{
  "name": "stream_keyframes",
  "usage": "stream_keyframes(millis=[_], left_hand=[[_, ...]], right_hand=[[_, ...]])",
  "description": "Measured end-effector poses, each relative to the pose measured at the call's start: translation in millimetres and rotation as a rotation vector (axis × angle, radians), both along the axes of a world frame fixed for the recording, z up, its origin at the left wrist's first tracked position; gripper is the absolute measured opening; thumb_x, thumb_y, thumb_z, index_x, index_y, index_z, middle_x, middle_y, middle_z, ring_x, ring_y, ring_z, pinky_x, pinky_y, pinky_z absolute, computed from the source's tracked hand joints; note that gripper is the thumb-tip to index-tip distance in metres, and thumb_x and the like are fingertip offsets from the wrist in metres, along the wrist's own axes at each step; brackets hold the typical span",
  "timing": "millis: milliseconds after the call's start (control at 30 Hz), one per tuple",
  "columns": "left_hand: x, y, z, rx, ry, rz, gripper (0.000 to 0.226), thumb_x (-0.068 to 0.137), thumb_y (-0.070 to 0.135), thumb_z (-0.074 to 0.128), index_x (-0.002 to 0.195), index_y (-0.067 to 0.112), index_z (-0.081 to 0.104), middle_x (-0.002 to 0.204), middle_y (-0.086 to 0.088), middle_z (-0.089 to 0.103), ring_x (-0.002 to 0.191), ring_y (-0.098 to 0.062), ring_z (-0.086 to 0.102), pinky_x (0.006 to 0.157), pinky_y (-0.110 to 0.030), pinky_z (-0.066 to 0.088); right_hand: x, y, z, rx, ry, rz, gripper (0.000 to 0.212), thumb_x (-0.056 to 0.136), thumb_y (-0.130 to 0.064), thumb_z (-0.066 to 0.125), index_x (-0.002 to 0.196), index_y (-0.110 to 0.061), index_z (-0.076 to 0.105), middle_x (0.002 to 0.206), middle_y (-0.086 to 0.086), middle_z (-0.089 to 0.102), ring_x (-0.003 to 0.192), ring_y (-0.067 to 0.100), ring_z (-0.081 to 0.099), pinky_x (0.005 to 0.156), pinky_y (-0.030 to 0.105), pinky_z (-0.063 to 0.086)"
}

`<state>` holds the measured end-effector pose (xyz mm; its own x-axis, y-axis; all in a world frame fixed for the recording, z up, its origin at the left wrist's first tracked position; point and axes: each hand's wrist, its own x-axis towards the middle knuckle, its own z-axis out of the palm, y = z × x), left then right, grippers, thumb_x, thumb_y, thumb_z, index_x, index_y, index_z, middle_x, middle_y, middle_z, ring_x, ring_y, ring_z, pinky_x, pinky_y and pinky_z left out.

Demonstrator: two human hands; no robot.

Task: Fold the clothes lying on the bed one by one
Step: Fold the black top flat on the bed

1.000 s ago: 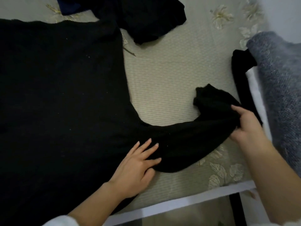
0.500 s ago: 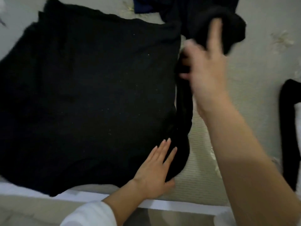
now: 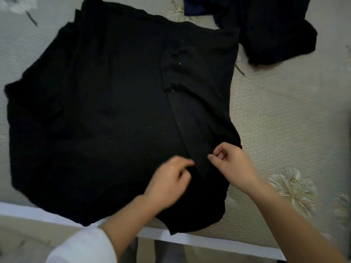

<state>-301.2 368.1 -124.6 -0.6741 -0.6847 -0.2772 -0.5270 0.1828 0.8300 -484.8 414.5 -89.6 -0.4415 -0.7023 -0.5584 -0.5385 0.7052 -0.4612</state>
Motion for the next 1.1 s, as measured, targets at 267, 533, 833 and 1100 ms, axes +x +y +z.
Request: stream_keyframes(millis=[267, 533, 833, 1100], left_hand=[[-72.9, -173.6, 0.3, 0.645, 0.129, 0.834, 0.021, 0.091, 0.018, 0.059, 0.11, 0.009, 0.06, 0.096, -0.004, 0.065, 0.094, -0.015, 0.063, 0.079, -0.024, 0.055], [-101.9, -209.9, 41.9, 0.856, 0.257, 0.768, 0.029, 0.087, 0.016, 0.066, 0.113, 0.028, 0.06, 0.107, -0.008, 0.068, 0.093, -0.026, 0.069, 0.084, -0.044, 0.057], [6.1, -254.5, 17.0, 0.851, 0.395, 0.867, 0.044, 0.091, 0.014, 0.051, 0.135, 0.021, 0.052, 0.119, -0.008, 0.067, 0.1, -0.025, 0.069, 0.083, -0.044, 0.057], [11.3, -272.9, 16.6, 0.734, 0.643, 0.679, 0.061, 0.08, -0.012, 0.046, 0.12, 0.031, 0.06, 0.122, -0.004, 0.066, 0.11, -0.025, 0.064, 0.088, -0.042, 0.054]], right_hand=[[38.3, -1.7, -1.1, 0.306, 0.197, 0.315, 0.065, 0.077, -0.06, 0.063, 0.12, -0.017, 0.042, 0.122, 0.003, 0.043, 0.115, 0.025, 0.043, 0.095, 0.036, 0.043], [40.5, -1.4, 6.4, 0.216, 0.242, 0.272, 0.02, 0.087, -0.035, 0.053, 0.087, -0.016, 0.045, 0.098, 0.001, 0.053, 0.091, 0.02, 0.052, 0.072, 0.031, 0.039], [65.6, -14.8, 7.0, 0.18, -0.167, 0.501, 0.037, 0.086, -0.043, 0.059, 0.115, -0.022, 0.05, 0.108, -0.005, 0.057, 0.097, 0.016, 0.055, 0.075, 0.026, 0.04], [51.7, -32.6, -3.4, 0.096, -0.133, 0.09, 0.013, 0.089, -0.035, 0.06, 0.096, -0.024, 0.057, 0.071, -0.005, 0.065, 0.069, 0.01, 0.06, 0.069, 0.03, 0.05]])
